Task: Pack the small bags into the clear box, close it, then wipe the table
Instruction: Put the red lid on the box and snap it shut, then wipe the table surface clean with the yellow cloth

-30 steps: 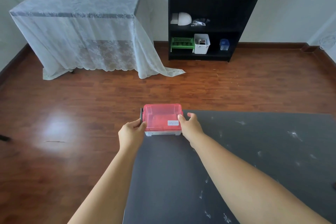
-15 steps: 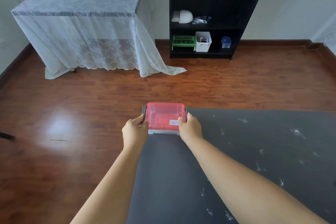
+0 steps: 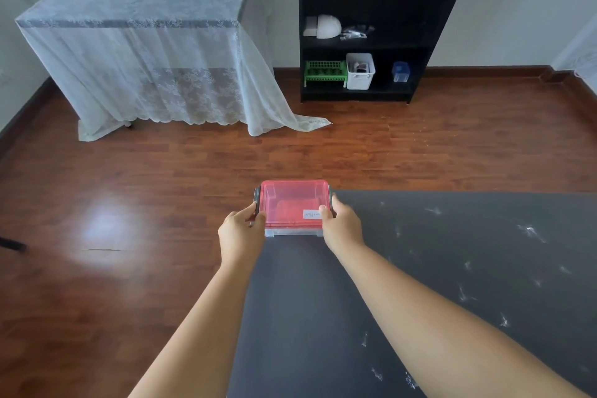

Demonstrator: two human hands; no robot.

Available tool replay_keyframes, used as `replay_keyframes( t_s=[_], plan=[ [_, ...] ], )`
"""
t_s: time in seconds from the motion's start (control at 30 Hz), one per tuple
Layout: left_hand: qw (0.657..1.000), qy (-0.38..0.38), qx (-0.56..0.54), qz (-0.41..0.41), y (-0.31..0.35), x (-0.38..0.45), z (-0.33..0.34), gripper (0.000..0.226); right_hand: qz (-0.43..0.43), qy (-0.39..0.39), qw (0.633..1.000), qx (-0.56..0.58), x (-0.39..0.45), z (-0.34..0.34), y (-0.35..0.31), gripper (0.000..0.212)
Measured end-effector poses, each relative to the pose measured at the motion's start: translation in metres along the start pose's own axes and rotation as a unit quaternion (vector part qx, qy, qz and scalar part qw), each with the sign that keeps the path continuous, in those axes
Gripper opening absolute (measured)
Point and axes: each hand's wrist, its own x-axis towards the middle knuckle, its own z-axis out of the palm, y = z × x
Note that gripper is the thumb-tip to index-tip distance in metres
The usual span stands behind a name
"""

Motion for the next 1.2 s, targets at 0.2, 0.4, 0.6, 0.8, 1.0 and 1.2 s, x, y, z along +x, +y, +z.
replay_keyframes(
  t_s=[0.2,0.4,0.6,0.8,1.0,1.2],
  plan=[
    [1.0,-0.001,0.007,0.001,-0.004,-0.001,0.001,0.028,-0.008,-0.048,0.999,0.019,0.001,-0.007,0.001,0.052],
    [0.996,0.061,-0.047,0.052,-0.012,-0.058,0.017,0.041,-0.021,-0.023,0.997,0.07,-0.034,-0.037,0.037,0.049],
    [0.971,-0.074,0.054,0.223,-0.003,-0.134,0.059,0.032,-0.006,0.007,0.997,0.081,-0.063,-0.105,0.099,0.028],
    [0.905,-0.193,0.127,0.357,0.028,-0.191,0.119,0.022,0.014,0.034,0.997,0.067,-0.096,-0.183,0.156,0.025],
    [0.86,-0.283,0.192,0.379,0.054,-0.238,0.183,0.025,0.016,0.096,0.994,0.042,-0.121,-0.269,0.223,0.023],
    [0.895,-0.236,0.25,0.283,0.056,-0.268,0.223,0.042,0.008,0.164,0.986,-0.035,-0.124,-0.353,0.293,0.026]
  ],
)
